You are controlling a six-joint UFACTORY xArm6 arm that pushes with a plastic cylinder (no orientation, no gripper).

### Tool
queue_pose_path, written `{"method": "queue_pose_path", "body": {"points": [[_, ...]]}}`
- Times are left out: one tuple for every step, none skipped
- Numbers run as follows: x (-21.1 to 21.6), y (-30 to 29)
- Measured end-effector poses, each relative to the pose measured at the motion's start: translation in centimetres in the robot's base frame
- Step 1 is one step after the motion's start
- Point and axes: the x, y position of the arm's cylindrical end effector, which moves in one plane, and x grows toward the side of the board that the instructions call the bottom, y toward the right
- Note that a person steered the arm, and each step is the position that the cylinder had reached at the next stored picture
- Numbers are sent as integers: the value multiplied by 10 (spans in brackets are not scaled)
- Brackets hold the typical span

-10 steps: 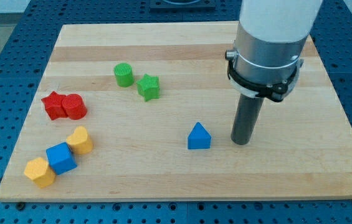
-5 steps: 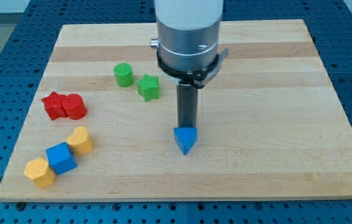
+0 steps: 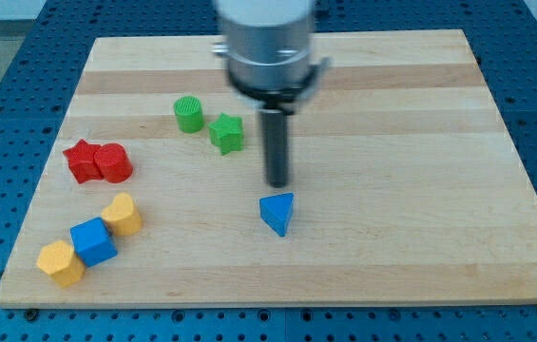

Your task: Move the blue triangle to the right side of yellow heart

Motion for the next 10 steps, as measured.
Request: {"method": "queue_pose_path", "body": {"points": [[8, 94], [14, 117], [29, 89], [28, 70], [28, 50], [28, 34], [28, 22], [27, 8], [27, -10], [27, -33]]}}
